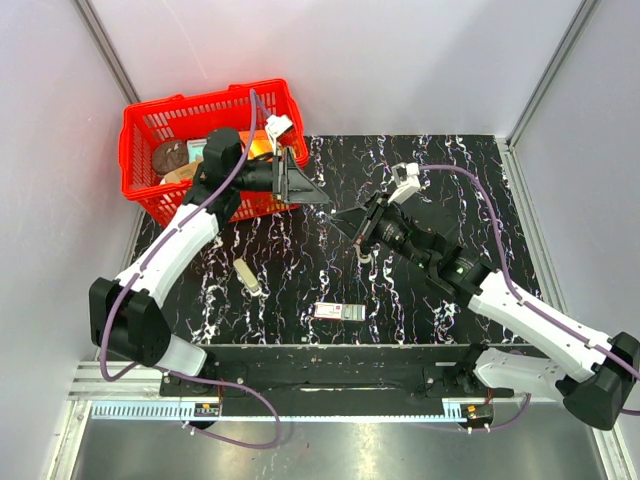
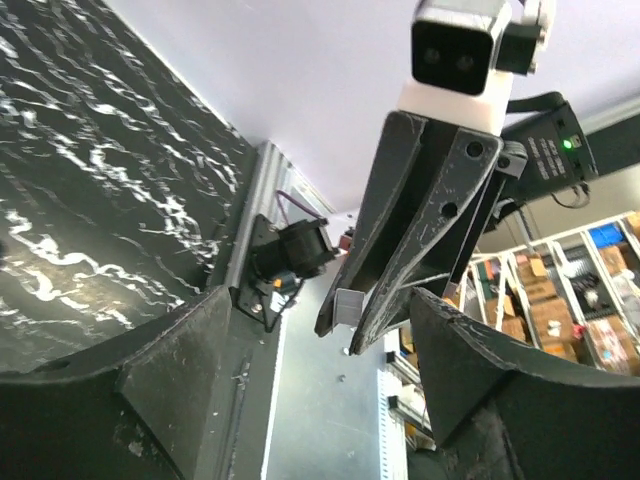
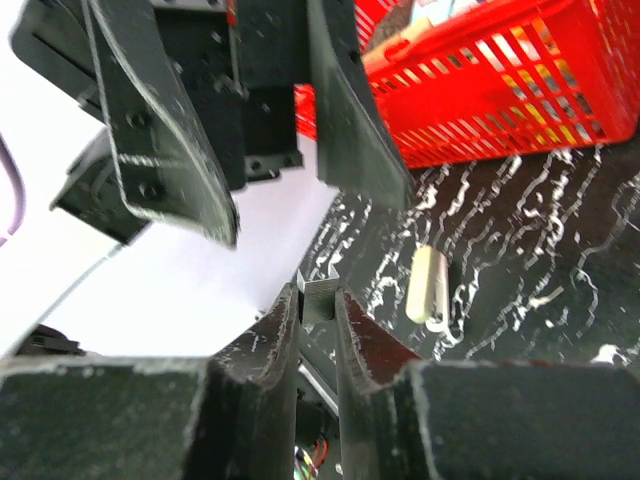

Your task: Unload the staples from the stapler

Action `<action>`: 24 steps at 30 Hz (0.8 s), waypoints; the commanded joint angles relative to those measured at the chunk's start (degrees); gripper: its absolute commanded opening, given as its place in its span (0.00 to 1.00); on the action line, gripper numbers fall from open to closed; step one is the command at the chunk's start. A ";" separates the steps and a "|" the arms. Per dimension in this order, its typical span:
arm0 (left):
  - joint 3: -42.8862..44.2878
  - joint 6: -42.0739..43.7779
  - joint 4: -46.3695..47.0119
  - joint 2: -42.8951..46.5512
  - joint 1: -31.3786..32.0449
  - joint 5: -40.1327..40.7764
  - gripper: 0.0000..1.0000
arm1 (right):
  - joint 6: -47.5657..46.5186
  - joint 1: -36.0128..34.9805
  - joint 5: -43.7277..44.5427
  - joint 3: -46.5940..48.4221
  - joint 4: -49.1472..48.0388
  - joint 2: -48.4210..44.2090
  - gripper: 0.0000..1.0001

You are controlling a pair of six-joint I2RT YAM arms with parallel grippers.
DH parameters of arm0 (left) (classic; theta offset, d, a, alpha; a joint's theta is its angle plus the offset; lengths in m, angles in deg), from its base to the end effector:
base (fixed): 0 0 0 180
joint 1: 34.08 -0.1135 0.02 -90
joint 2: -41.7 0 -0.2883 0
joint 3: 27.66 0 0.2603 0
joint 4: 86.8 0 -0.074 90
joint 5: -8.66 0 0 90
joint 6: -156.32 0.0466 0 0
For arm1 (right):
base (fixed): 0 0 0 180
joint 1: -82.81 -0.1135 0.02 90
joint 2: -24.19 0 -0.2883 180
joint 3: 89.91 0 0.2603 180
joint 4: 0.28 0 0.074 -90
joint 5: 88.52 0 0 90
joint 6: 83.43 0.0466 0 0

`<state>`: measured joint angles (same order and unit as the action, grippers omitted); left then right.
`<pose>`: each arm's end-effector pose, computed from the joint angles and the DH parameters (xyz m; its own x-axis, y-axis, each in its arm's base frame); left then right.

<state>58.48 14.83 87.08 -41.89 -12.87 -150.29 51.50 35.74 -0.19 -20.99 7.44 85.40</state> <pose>0.2998 -0.1630 0.4059 -0.8173 0.0157 -0.5760 0.5762 0.0163 -0.8172 0.1759 0.1911 0.4011 -0.5310 0.4657 -0.7080 -0.5321 0.4670 0.7062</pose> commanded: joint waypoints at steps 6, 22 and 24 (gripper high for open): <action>9.09 32.79 -31.68 -2.53 -3.56 19.06 0.76 | -3.09 0.49 -1.23 -1.98 17.80 -1.10 0.11; -6.28 67.39 -32.78 -8.51 17.19 68.68 0.57 | 5.16 -6.62 6.67 -14.02 27.57 2.50 0.00; -7.33 67.48 -31.90 -9.30 19.47 68.68 0.57 | 6.74 -9.43 10.18 -13.67 28.98 4.70 0.00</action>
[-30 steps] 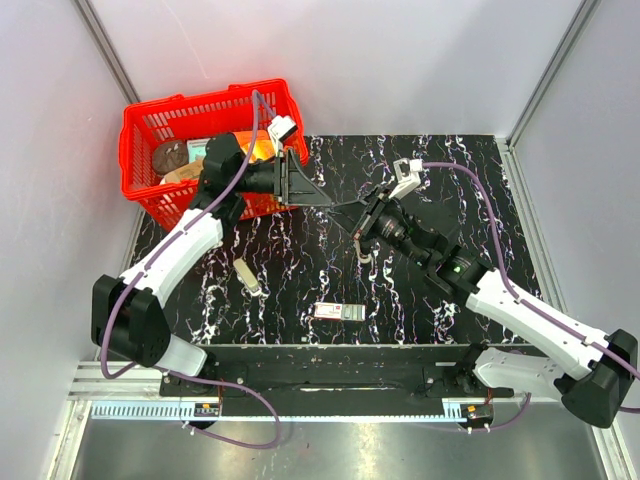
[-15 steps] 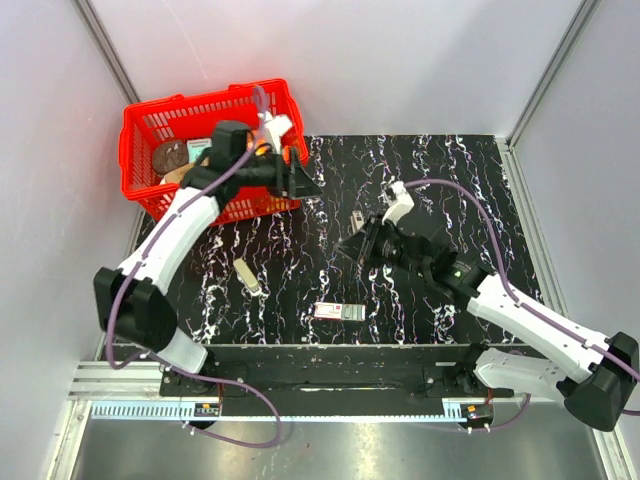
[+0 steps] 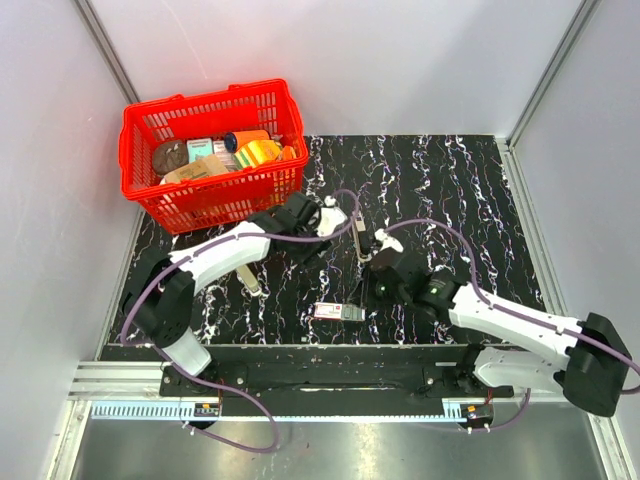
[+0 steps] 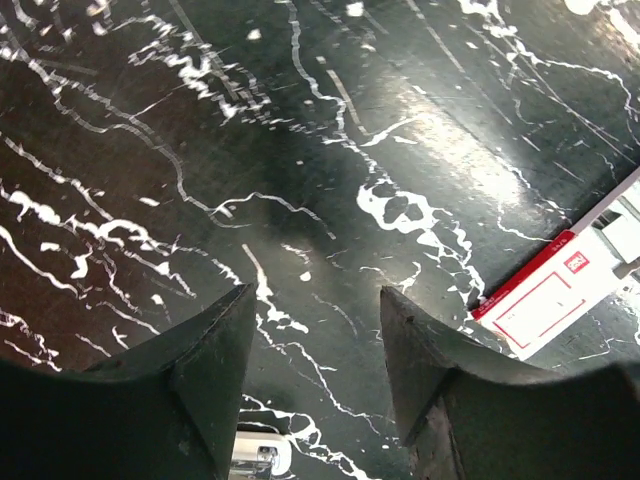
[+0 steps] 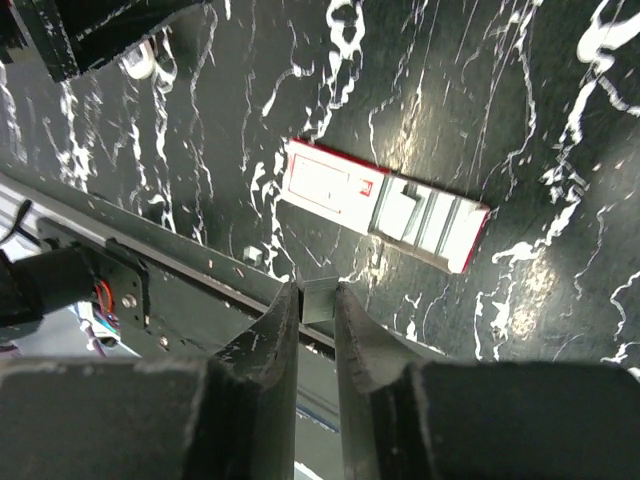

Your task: Unload the staples from the stapler

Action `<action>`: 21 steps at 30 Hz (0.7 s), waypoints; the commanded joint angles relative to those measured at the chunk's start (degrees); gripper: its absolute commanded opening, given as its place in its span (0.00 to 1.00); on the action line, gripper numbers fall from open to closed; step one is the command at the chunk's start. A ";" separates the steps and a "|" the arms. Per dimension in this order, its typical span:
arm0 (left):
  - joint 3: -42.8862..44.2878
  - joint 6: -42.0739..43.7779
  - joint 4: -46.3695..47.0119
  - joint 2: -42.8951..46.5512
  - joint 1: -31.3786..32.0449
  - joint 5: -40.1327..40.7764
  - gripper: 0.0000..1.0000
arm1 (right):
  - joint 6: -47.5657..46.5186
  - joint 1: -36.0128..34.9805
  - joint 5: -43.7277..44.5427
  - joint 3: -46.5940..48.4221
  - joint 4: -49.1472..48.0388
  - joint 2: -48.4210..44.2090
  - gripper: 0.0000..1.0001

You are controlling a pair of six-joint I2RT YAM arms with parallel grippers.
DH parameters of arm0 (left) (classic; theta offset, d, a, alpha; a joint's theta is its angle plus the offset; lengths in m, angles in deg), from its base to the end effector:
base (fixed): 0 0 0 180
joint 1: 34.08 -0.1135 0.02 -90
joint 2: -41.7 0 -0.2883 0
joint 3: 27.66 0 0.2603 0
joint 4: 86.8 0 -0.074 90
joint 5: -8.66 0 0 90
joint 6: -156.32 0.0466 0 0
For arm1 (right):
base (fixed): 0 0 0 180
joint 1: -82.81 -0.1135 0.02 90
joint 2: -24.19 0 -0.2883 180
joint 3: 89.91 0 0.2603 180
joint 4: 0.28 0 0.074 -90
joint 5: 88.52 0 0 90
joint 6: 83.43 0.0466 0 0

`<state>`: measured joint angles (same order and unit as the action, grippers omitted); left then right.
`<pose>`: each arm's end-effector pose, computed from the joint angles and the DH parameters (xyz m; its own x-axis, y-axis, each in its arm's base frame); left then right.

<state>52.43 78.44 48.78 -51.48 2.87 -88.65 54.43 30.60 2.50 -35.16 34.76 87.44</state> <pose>0.2794 -0.2176 0.2410 -0.5224 0.6535 -0.5477 0.7779 0.6284 0.0078 0.1447 0.1853 0.2494 -0.8632 0.0966 -0.4955 -0.2118 0.8216 0.5293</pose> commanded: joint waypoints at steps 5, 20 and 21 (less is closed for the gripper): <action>-3.30 4.05 7.19 -0.59 4.97 7.05 0.57 | 9.09 -10.45 15.75 5.23 9.55 10.83 0.00; -5.77 5.02 5.96 2.13 4.97 5.55 0.57 | 12.70 -14.42 23.68 12.88 18.53 21.21 0.05; -5.68 5.02 5.78 2.22 4.89 5.64 0.57 | 12.18 -14.42 23.42 13.76 19.15 22.52 0.05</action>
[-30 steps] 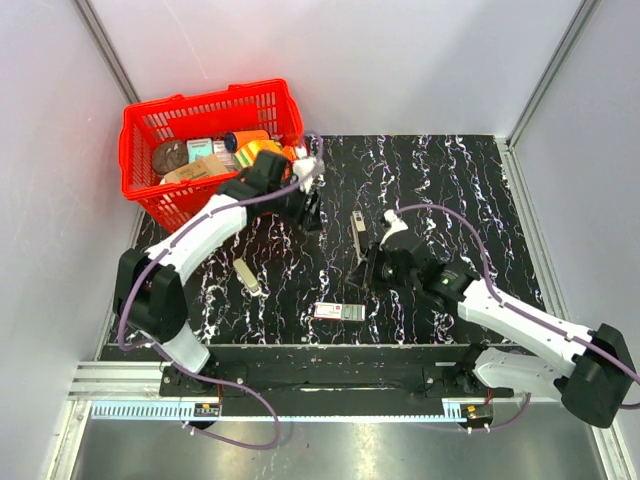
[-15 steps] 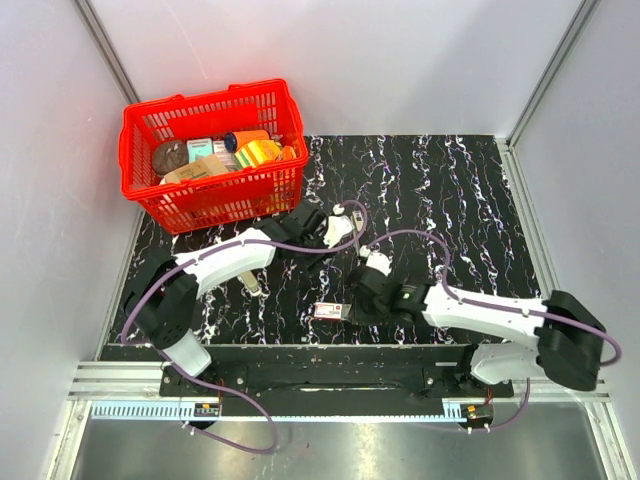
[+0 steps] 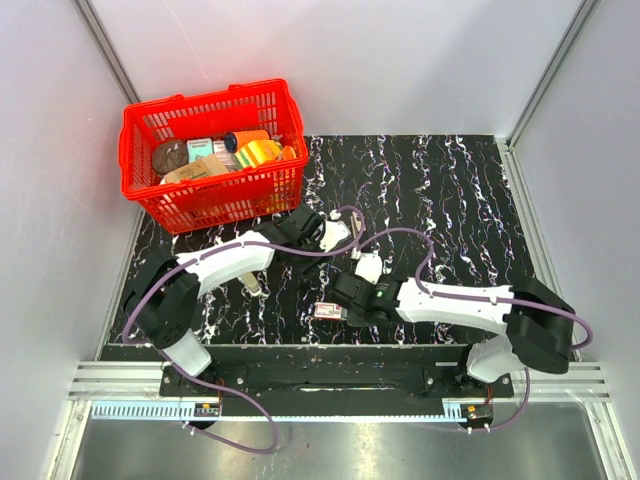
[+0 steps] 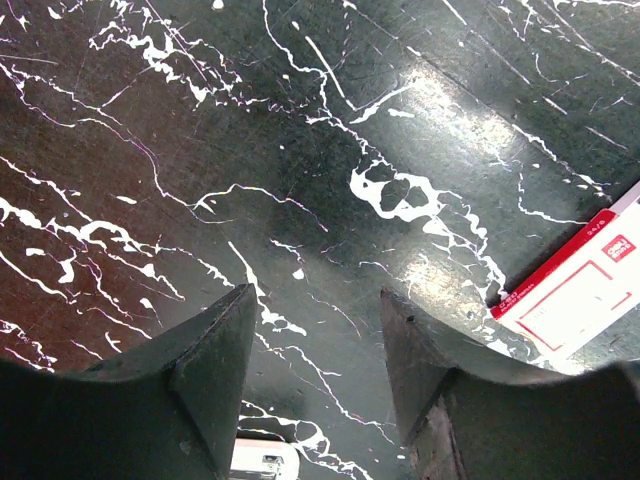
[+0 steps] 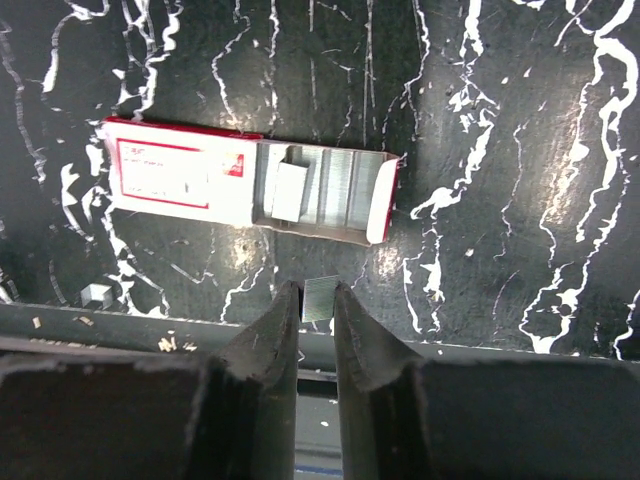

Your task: Unload the staples from the stapler

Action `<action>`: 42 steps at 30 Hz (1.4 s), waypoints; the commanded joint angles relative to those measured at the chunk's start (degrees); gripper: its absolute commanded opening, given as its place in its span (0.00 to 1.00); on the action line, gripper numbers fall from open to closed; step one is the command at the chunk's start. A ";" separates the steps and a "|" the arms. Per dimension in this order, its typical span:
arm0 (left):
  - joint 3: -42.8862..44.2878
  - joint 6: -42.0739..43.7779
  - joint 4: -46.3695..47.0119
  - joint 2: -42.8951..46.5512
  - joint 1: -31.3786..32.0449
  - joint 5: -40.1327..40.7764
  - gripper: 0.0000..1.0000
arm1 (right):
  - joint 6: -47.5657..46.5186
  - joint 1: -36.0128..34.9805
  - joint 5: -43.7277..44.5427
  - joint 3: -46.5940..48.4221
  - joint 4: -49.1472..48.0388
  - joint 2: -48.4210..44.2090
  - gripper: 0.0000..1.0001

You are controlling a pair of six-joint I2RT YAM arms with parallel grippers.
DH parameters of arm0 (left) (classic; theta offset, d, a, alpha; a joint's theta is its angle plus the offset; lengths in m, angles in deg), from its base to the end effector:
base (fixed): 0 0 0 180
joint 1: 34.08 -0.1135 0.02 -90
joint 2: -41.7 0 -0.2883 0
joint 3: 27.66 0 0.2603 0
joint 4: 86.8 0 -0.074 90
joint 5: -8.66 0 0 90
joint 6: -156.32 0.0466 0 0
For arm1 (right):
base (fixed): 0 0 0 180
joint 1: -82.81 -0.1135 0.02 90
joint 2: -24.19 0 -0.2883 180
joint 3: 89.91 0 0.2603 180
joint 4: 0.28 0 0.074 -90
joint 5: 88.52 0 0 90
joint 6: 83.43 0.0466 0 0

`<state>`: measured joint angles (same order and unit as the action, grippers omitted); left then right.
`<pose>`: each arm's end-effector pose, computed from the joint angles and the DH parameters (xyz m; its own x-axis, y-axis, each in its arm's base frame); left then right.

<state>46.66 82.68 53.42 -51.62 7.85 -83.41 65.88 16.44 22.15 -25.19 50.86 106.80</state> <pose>0.2558 -0.2320 0.2135 -0.4184 0.7542 -0.5060 0.8333 0.5404 0.1164 0.1244 0.2433 0.2096 -0.8846 -0.0146 -0.4661 -0.0898 0.9861 0.1395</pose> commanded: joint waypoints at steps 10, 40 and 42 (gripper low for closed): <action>0.88 0.25 -0.44 3.05 -2.82 -1.62 0.57 | -1.91 0.36 2.71 6.79 4.01 6.95 0.06; 0.80 -0.10 -0.70 5.25 -3.88 -3.74 0.57 | -3.67 4.58 -2.30 6.96 3.57 10.12 0.09; 0.71 -0.10 -0.88 5.25 -3.88 -3.91 0.57 | -3.41 4.58 -2.30 6.79 3.66 9.94 0.10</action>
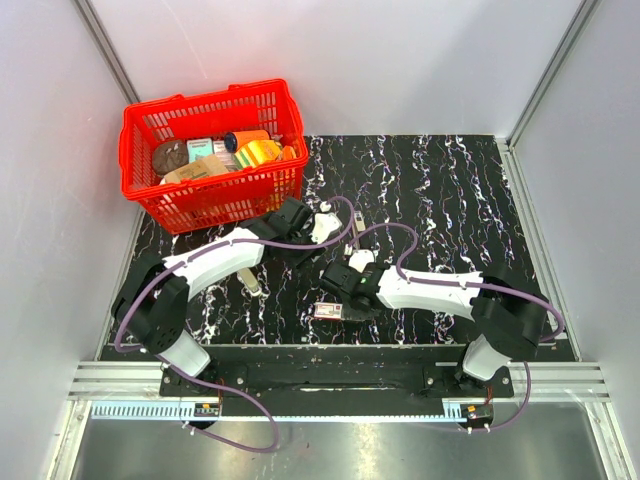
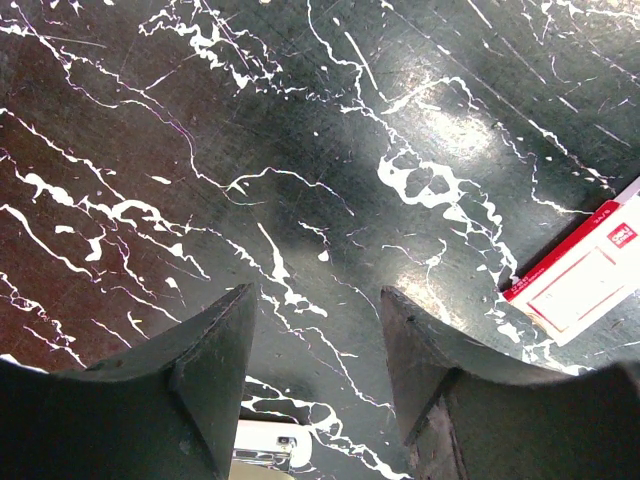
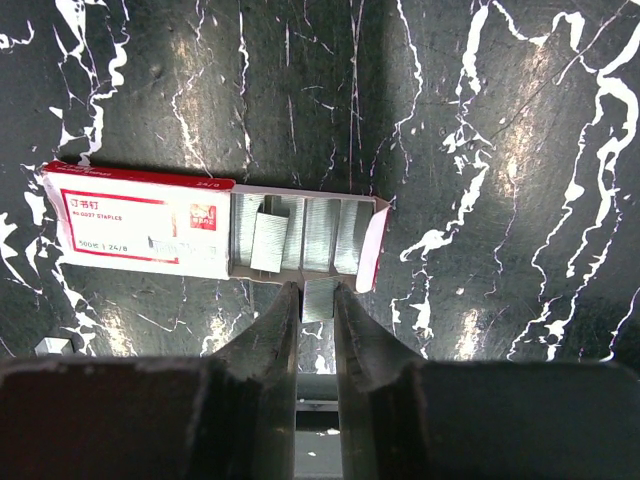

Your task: Unload the staples from the stapler

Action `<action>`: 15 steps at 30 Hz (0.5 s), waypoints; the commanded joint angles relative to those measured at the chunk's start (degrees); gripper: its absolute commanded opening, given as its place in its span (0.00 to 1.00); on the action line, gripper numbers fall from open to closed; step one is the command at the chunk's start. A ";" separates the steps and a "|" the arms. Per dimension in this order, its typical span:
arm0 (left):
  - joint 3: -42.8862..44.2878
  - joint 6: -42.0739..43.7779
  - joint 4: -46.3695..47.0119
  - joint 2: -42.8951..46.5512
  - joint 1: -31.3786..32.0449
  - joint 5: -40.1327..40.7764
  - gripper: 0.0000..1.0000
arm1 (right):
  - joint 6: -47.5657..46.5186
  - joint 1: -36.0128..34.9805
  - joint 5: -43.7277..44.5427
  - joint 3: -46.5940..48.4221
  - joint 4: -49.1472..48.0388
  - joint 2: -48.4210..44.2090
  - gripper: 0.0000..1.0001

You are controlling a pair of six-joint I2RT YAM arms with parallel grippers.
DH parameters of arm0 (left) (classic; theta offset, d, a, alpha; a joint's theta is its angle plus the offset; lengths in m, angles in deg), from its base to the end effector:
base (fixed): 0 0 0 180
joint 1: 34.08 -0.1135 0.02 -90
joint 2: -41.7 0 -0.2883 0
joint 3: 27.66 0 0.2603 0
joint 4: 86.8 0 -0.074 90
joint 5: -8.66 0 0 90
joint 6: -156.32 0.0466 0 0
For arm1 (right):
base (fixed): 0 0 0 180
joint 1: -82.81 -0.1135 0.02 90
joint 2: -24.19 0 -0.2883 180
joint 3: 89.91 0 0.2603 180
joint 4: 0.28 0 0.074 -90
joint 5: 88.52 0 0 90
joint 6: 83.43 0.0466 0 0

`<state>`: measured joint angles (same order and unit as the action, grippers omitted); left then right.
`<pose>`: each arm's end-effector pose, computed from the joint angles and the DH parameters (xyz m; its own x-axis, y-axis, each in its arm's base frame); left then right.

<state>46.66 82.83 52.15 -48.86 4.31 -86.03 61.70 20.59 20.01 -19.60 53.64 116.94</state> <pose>0.2624 -0.2128 0.2276 -0.4466 0.7152 -0.5377 0.8140 0.5742 0.0876 0.1540 0.2605 0.1873 -0.9185 -0.0746 -0.3882 -0.0880 0.9960 0.0169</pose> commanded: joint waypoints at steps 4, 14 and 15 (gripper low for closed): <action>0.80 -0.25 0.22 2.76 -0.42 -1.81 0.58 | 0.76 0.43 -0.50 1.19 1.06 0.06 0.12; 1.50 -0.43 -0.22 2.59 -0.42 -1.90 0.58 | 0.68 0.43 -1.30 1.28 1.76 0.50 0.19; 1.59 -0.43 -0.22 2.50 -0.34 -1.99 0.58 | 0.68 0.43 -1.38 1.28 2.03 0.42 0.20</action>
<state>46.66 82.81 52.11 -48.64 4.20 -86.90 61.73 20.61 18.78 -19.60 54.06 116.96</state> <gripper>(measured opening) 0.581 0.215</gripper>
